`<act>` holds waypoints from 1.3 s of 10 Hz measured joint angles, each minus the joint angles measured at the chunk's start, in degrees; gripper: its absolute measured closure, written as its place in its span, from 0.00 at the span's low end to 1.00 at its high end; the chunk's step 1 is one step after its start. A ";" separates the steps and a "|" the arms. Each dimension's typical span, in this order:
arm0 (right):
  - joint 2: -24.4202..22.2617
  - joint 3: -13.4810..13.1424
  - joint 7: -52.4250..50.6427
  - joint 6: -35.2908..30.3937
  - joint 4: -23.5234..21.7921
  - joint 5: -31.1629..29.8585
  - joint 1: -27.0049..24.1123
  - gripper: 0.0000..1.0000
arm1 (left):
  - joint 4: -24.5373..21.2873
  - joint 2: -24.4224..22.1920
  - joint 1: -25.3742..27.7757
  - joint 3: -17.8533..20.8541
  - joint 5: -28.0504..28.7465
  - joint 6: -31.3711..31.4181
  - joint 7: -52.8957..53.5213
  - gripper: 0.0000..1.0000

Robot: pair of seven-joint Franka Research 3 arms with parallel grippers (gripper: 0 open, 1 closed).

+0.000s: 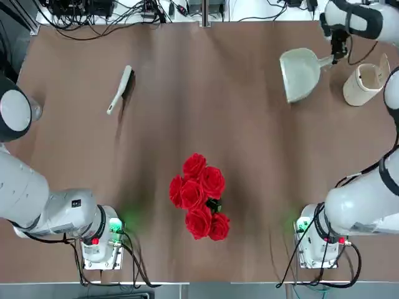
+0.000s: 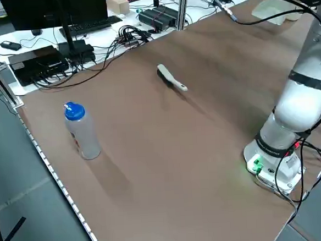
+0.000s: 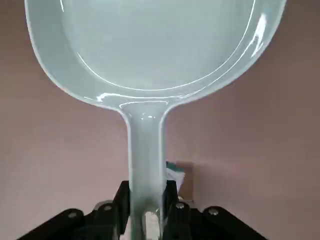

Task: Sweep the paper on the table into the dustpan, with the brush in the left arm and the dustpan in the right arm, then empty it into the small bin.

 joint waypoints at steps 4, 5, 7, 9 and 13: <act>2.93 0.93 1.91 6.57 -5.59 3.48 1.51 0.67 | 0.17 -0.12 -1.00 -2.37 0.73 0.00 0.00 0.00; 2.93 0.98 3.74 6.60 -6.46 4.39 2.63 0.67 | 0.19 -0.14 -1.00 -2.67 1.58 0.00 0.00 0.00; 2.93 1.03 6.95 6.92 -7.92 6.22 5.18 0.67 | 0.25 -0.17 -0.84 -2.69 1.95 0.00 0.00 0.00; 3.00 1.03 9.05 8.18 -9.20 6.41 6.33 0.67 | 0.36 -0.21 -0.31 -2.66 1.97 0.00 0.00 0.00; 3.28 1.03 9.97 8.87 -9.95 6.60 6.61 0.67 | 0.41 -0.22 -0.02 -2.48 1.97 0.00 0.08 0.00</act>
